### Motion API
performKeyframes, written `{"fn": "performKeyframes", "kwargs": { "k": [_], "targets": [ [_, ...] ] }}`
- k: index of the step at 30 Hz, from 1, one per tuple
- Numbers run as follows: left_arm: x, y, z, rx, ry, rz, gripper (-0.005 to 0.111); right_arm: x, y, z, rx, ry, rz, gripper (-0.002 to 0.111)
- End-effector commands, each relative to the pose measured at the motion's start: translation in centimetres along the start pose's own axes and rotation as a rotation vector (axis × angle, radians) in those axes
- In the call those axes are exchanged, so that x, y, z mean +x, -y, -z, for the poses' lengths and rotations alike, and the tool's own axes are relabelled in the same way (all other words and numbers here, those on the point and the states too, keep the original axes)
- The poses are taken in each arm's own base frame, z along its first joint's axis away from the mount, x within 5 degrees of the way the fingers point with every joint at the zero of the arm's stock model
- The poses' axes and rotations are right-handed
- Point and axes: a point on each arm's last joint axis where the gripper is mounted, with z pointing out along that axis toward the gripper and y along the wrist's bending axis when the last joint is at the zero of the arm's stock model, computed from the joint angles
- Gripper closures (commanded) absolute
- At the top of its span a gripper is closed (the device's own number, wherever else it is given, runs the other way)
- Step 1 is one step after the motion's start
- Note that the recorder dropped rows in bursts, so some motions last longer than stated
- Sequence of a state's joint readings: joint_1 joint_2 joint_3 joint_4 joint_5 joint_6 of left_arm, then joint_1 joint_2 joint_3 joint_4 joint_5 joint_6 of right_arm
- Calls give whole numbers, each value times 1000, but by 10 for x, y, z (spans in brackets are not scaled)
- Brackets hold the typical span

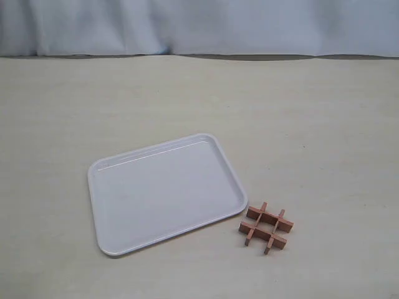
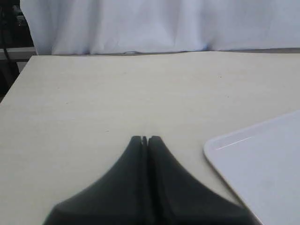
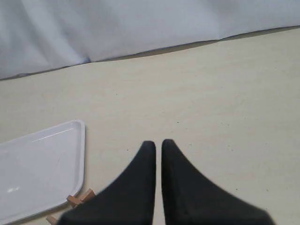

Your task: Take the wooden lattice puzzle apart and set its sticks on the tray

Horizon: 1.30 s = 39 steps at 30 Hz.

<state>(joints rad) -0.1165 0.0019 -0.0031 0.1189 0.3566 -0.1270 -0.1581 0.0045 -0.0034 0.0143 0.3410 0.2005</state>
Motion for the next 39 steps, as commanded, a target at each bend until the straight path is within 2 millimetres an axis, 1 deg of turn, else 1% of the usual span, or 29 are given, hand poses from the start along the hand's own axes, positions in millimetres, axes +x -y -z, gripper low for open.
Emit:
{"fn": "performKeyframes", "kwargs": {
  "k": [1, 6, 9, 13, 15, 18, 19, 20, 22, 23, 24, 25, 27, 28, 29, 31, 32, 34, 35, 37, 39],
  "targets": [
    [0, 0, 0, 1, 9, 1, 107, 1, 0, 0, 2, 3, 10, 104],
    [0, 0, 0, 1, 9, 1, 107, -6, -1, 0, -12, 72, 10, 104],
    [0, 0, 0, 1, 9, 1, 107, -12, -2, 1, -27, 147, 10, 104],
    [0, 0, 0, 1, 9, 1, 107, -28, -6, 5, -64, 330, 11, 104],
    [0, 0, 0, 0, 6, 1, 107, -42, -8, 11, -97, 495, 11, 104],
    [0, 0, 0, 0, 6, 1, 107, -53, -11, 18, -125, 635, 11, 104],
    [0, 0, 0, 0, 6, 1, 107, -58, -12, 22, -140, 706, 7, 104],
    [0, 0, 0, 0, 6, 1, 107, -60, -12, 24, -149, 737, -3, 104],
    [0, 0, 0, 0, 6, 1, 107, -64, -12, 28, -186, 790, -76, 104],
    [0, 0, 0, 0, 6, 1, 107, -63, -12, 28, -249, 766, -233, 104],
    [0, 0, 0, 0, 6, 1, 107, -61, -12, 25, -305, 702, -415, 104],
    [0, 0, 0, 0, 6, 1, 107, -60, -11, 24, -325, 678, -491, 104],
    [0, 0, 0, 0, 6, 1, 107, -64, -10, 28, -345, 740, -539, 104],
    [0, 0, 0, 0, 6, 1, 107, -70, -10, 32, -356, 768, -573, 104],
    [0, 0, 0, 0, 6, 1, 107, -81, -11, 37, -367, 793, -596, 104],
    [0, 0, 0, 0, 6, 1, 107, -116, -18, 41, -336, 812, -534, 104],
    [0, 0, 0, 0, 6, 1, 107, -143, -26, 42, -294, 788, -414, 104],
    [0, 0, 0, 0, 6, 1, 107, -167, -35, 33, -229, 691, -253, 104],
    [0, 0, 0, 0, 6, 1, 107, -178, -39, 27, -192, 629, -154, 104],
    [0, 0, 0, 0, 6, 1, 107, -193, -42, 11, -113, 497, -3, 104],
    [0, 0, 0, 0, 6, 1, 107, -199, -40, -8, -33, 344, 60, 104]
  ]
}}
